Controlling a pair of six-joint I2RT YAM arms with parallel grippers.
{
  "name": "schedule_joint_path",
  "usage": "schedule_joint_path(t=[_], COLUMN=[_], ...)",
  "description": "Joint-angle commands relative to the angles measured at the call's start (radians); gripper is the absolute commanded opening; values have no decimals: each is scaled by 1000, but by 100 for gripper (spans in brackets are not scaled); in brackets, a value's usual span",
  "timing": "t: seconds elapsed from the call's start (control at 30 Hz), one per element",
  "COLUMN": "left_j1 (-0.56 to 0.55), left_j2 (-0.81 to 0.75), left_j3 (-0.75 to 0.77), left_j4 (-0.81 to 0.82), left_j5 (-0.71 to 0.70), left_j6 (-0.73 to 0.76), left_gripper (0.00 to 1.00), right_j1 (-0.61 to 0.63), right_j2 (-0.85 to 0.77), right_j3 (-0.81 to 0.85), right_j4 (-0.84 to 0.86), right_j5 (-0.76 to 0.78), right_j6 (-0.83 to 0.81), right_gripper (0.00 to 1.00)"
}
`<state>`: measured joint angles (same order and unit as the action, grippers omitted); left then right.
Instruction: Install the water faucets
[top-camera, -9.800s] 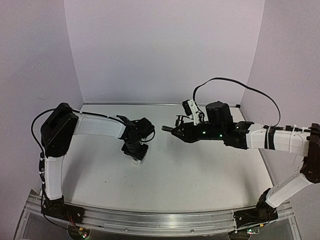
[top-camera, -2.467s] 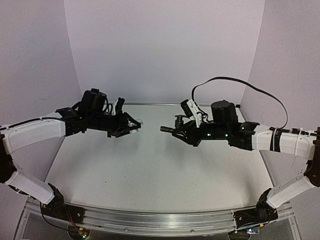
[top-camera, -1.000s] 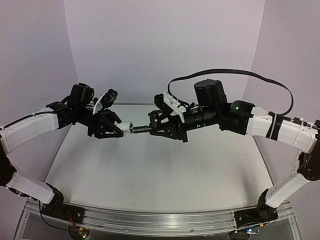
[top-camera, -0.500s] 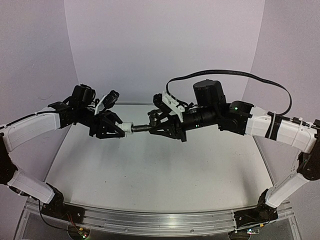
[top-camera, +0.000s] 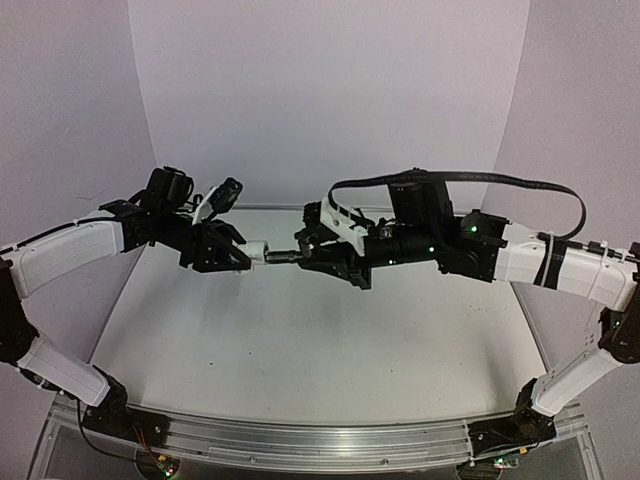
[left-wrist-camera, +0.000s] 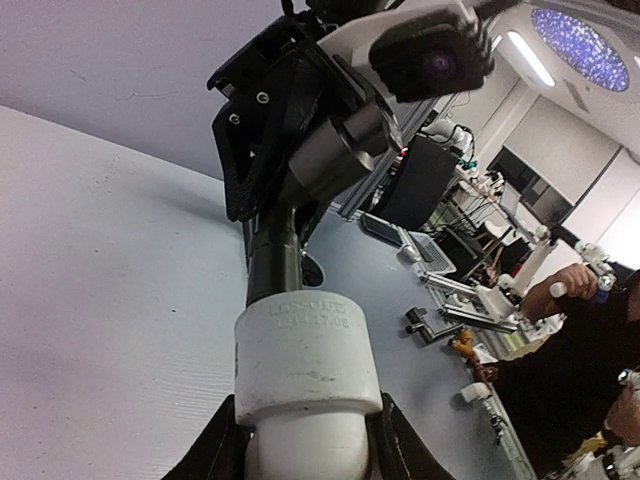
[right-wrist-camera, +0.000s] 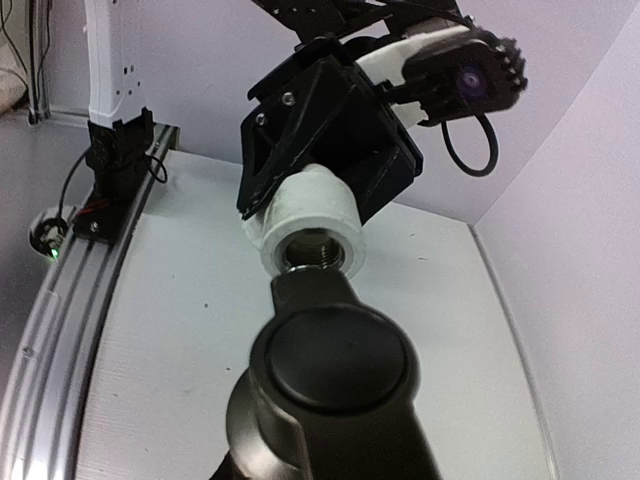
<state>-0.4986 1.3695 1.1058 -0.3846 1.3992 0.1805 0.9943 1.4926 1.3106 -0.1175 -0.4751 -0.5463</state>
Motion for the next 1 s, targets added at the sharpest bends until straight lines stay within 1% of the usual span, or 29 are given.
schedule_joint_path(t=[0.0, 0.03, 0.2, 0.3, 0.43, 0.6, 0.97], left_j1=[-12, -12, -11, -11, -11, -4, 6], left_j2=[10, 1, -31, -43, -48, -48, -67], left_j3=[69, 63, 35, 29, 33, 18, 13], left_j4=[25, 25, 25, 24, 22, 21, 22], left_j5=[172, 179, 198, 208, 215, 231, 228], left_j6=[-138, -156, -268, -295, -302, -308, -297], left_gripper=[0, 0, 0, 0, 0, 0, 0], right_j1=[20, 20, 37, 71, 103, 121, 135], right_j2=[-75, -82, -85, -65, -57, -86, -113], right_j3=[-51, -58, -22, 2, 11, -8, -21], right_j4=[137, 154, 160, 161, 171, 209, 214], right_j5=[84, 89, 148, 196, 225, 264, 276], right_j6=[-273, -316, -417, -476, -516, -524, -494], right_gripper=[0, 0, 0, 0, 0, 0, 0])
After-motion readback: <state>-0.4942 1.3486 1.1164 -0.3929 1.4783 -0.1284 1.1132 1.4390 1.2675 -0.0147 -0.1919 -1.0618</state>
